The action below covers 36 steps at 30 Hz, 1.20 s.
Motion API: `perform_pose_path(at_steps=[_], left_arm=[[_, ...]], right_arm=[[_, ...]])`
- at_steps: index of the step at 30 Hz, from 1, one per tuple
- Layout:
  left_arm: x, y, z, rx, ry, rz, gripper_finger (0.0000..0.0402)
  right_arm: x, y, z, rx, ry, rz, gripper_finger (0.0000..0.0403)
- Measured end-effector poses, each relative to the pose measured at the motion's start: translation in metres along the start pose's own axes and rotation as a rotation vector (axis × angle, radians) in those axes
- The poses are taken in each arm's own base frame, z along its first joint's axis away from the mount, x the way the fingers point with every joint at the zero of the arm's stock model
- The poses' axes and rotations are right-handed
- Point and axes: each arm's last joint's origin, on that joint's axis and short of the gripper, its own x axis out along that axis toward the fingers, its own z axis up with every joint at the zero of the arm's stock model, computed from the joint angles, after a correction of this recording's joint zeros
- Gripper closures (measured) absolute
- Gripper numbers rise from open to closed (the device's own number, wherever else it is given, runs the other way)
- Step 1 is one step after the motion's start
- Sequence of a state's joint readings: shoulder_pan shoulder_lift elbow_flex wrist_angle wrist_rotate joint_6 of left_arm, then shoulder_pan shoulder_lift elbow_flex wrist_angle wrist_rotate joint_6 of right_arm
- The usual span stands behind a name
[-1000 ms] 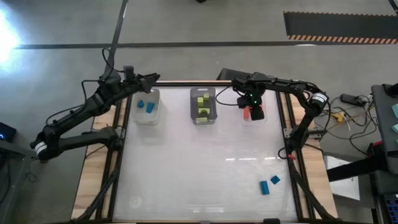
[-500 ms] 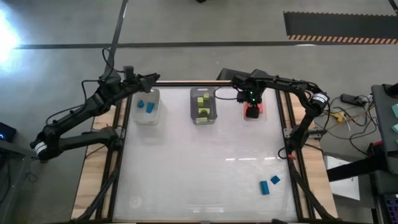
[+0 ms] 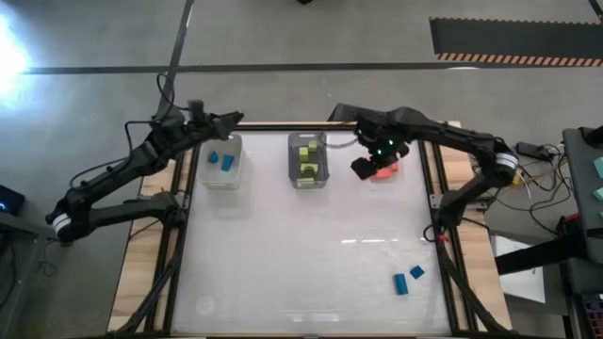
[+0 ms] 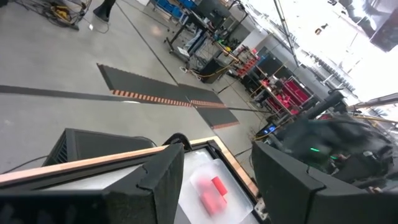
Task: Sort & place blocks by color
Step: Put the blue block into the white bin
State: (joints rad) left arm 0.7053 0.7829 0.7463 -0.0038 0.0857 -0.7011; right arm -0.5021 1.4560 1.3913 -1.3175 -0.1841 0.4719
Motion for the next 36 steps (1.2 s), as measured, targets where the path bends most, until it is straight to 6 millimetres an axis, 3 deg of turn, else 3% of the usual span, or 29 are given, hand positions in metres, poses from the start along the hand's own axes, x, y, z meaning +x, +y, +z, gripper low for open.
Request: perform_pose_path(at_steps=[8, 15, 28, 36], left_arm=[[0.006, -0.001, 0.001, 0.002, -0.017, -0.019, 0.0228], [0.014, -0.001, 0.002, 0.005, -0.043, -0.044, 0.0228], [0.024, 0.003, -0.002, 0.003, -0.019, -0.024, 0.0228], [0.025, 0.004, -0.003, 0.004, -0.015, -0.02, 0.0228]], right_arm=[[-0.02, 0.052, -0.063, 0.045, -0.06, 0.103, 0.0184], [-0.017, 0.085, -0.11, 0.09, 0.001, 0.122, 0.0184], [0.024, 0.131, -0.175, 0.18, 0.155, -0.024, 0.0184], [0.059, 0.133, -0.221, 0.179, 0.325, -0.17, 0.0184]])
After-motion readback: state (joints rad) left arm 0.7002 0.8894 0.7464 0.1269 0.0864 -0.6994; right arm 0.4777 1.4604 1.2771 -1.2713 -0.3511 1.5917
